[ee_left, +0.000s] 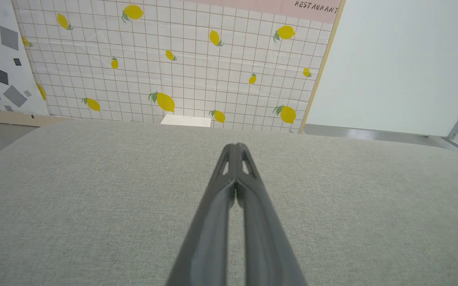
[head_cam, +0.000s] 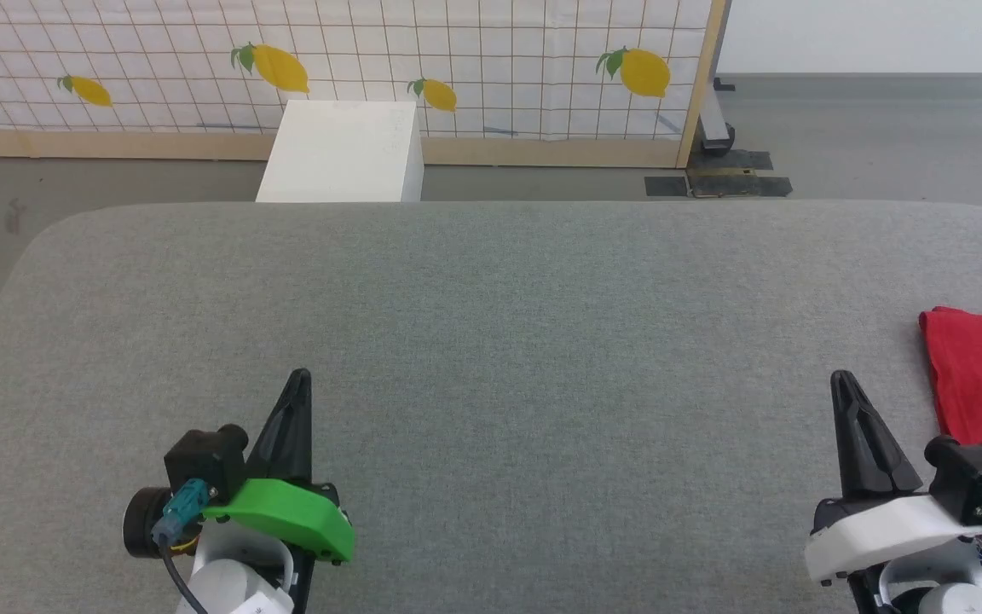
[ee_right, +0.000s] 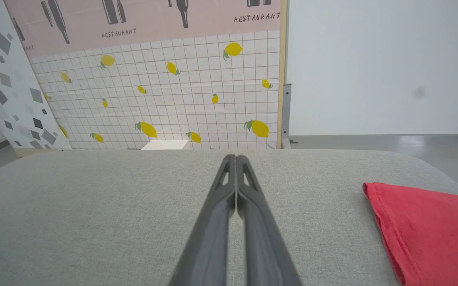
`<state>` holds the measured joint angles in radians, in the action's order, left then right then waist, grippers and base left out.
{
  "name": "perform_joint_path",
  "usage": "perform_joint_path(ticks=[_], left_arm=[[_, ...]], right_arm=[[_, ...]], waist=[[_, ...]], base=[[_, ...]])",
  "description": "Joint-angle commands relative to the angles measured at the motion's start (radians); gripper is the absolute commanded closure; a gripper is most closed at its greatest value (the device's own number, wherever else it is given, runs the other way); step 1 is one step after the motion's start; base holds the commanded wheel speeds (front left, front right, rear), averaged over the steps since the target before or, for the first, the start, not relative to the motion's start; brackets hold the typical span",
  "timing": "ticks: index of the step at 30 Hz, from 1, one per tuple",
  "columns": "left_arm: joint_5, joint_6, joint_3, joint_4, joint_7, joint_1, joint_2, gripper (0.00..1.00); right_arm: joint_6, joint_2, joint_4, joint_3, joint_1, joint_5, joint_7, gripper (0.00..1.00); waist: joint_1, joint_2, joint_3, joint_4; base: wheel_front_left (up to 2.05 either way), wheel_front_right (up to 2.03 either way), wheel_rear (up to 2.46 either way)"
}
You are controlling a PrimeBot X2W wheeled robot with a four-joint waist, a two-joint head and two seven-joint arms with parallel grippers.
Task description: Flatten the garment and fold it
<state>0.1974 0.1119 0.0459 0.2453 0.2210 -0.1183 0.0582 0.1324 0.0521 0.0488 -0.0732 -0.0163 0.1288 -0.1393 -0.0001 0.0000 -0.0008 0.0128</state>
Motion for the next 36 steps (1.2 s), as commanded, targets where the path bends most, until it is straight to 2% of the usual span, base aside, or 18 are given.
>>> perform_joint_path(ticks=[1, 36], left_arm=[[-0.019, -0.01, -0.003, -0.01, -0.005, 0.018, -0.001, 1.0], [-0.077, -0.043, -0.017, -0.087, -0.076, 0.051, -0.003, 1.0]], right_arm=[[0.0, 0.0, -0.005, 0.003, 0.002, -0.009, 0.006, 1.0], [-0.001, -0.001, -0.019, 0.026, 0.007, -0.048, 0.05, 1.0]], waist=[[0.0001, 0.0, 0.0, 0.0], [0.0001, 0.0, 0.0, -0.004]], base=[[0.0, 0.0, 0.0], [0.0, 0.0, 0.0]])
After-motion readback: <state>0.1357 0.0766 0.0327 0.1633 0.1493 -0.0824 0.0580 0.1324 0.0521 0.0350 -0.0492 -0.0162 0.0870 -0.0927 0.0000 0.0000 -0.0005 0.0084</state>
